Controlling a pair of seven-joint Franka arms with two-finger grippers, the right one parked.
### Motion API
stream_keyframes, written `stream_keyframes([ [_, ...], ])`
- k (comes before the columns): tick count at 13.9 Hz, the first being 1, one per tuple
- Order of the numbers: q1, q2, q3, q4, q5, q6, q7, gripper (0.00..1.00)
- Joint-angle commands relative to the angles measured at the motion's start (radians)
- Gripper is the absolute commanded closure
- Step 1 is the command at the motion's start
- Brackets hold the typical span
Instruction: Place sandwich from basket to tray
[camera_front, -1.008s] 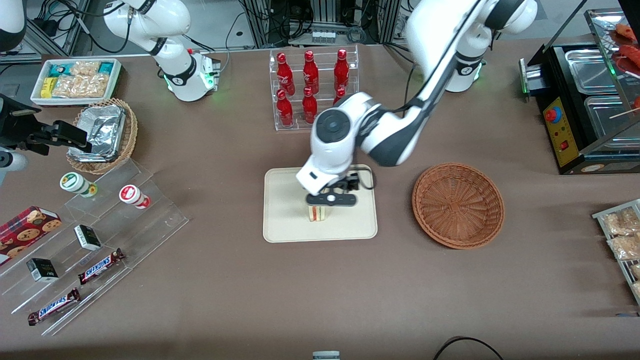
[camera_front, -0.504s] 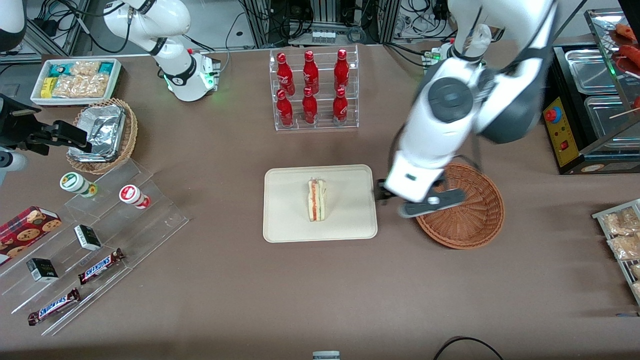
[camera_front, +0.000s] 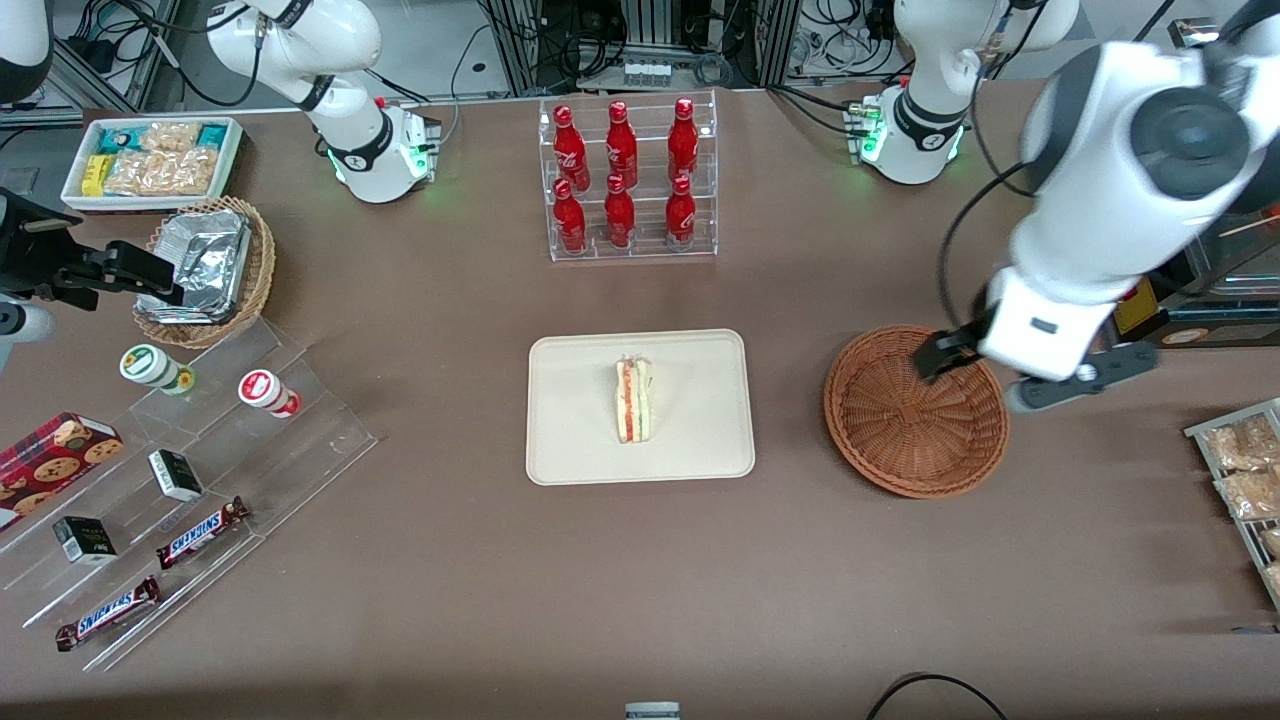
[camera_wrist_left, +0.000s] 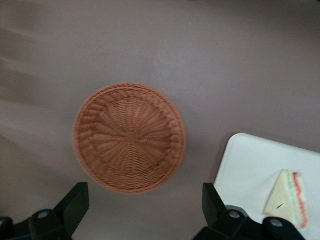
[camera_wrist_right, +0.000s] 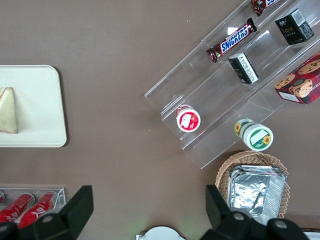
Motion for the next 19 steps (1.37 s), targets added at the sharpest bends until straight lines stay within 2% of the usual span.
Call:
stream_keyframes([
  [1,0.06,-0.058,-0.011,-0.031,-0.019,-0.063,0.147,0.0],
  [4,0.106,-0.096,-0.009,-0.034,-0.047,-0.106,0.217,0.0],
  [7,0.144,-0.138,-0.008,-0.039,-0.079,-0.147,0.409,0.0],
  [11,0.115,-0.205,0.098,-0.074,-0.079,-0.197,0.559,0.0],
  [13,0.092,-0.218,0.159,-0.074,-0.079,-0.198,0.577,0.0],
  [16,0.086,-0.23,0.165,-0.085,-0.069,-0.192,0.577,0.0],
  [19,0.08,-0.282,0.165,-0.178,-0.064,-0.119,0.577,0.0],
])
